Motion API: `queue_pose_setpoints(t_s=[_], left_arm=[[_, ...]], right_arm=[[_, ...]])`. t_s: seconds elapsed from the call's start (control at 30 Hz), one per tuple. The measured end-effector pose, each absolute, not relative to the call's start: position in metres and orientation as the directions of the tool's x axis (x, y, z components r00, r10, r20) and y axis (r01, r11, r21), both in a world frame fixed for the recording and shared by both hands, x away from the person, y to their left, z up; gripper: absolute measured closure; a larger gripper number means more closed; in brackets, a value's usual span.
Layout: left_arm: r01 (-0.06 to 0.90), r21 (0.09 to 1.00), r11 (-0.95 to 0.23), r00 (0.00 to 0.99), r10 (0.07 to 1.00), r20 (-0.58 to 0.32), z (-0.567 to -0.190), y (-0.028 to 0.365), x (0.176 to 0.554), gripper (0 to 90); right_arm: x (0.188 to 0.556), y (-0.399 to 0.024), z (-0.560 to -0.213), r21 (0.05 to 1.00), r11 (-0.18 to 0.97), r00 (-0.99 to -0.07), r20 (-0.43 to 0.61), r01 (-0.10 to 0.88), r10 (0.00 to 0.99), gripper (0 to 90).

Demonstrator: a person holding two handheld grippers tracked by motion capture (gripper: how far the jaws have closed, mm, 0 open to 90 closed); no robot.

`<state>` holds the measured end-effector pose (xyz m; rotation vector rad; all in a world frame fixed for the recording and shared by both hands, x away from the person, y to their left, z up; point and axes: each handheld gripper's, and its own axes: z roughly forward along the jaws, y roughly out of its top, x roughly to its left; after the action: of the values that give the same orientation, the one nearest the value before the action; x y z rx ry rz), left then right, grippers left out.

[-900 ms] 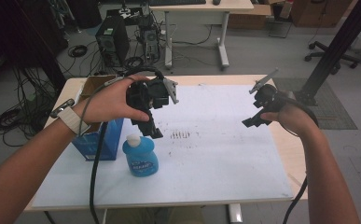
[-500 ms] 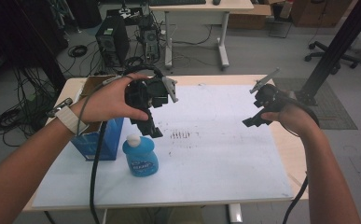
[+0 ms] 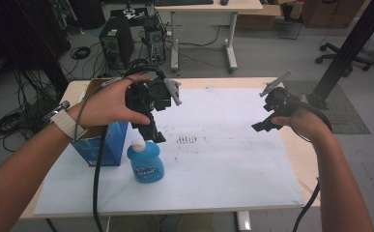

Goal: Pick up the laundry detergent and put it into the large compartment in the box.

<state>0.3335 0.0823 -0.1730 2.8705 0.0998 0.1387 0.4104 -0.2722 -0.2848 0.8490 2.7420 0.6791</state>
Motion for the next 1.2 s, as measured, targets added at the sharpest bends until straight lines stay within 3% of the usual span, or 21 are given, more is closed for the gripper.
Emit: queue_pose_setpoints(t_s=[1.2], left_arm=[[0.139, 0.235, -0.962, 0.985, 0.158, 0.065, -0.186, 0.111, 0.329, 8.1]], right_arm=[[0.410, -0.263, -0.284, 0.479, 0.739, -0.826, -0.051, 0.473, 0.562, 7.4]])
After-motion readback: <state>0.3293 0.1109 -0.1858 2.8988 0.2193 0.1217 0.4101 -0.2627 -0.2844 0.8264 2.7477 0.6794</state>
